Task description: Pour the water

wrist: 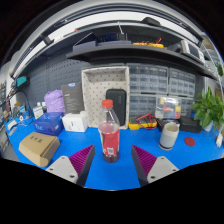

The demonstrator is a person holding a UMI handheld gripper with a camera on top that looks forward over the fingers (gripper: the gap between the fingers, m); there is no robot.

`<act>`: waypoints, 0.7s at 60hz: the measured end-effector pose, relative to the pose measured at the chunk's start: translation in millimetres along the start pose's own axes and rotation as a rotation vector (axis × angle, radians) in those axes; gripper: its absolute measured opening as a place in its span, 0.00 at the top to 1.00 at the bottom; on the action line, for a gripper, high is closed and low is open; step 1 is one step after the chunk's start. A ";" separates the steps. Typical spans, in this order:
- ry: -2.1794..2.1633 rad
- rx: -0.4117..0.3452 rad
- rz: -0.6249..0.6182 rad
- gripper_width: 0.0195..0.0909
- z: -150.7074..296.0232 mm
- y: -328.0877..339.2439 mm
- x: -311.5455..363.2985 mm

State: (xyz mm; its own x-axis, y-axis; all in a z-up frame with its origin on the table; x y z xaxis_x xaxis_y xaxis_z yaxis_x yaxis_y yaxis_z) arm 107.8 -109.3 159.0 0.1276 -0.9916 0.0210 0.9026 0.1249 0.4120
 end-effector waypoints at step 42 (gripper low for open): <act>0.086 -0.139 -0.097 0.54 26.7 -105.7 17.8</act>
State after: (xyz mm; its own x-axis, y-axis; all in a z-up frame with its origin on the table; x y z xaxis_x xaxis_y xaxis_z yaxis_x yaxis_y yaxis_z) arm 3.7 -141.1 140.2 0.0663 -0.9934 -0.0931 0.9597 0.0379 0.2786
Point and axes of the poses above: the point between the fingertips, and its own axes, seen from behind it with the camera up: x to the left, z up, y backward, against the way the camera looks, the point moved 1 cm from there along y, backward, against the way the camera looks, and after that the axes turned 3 degrees about x, right-handed, at the moved point
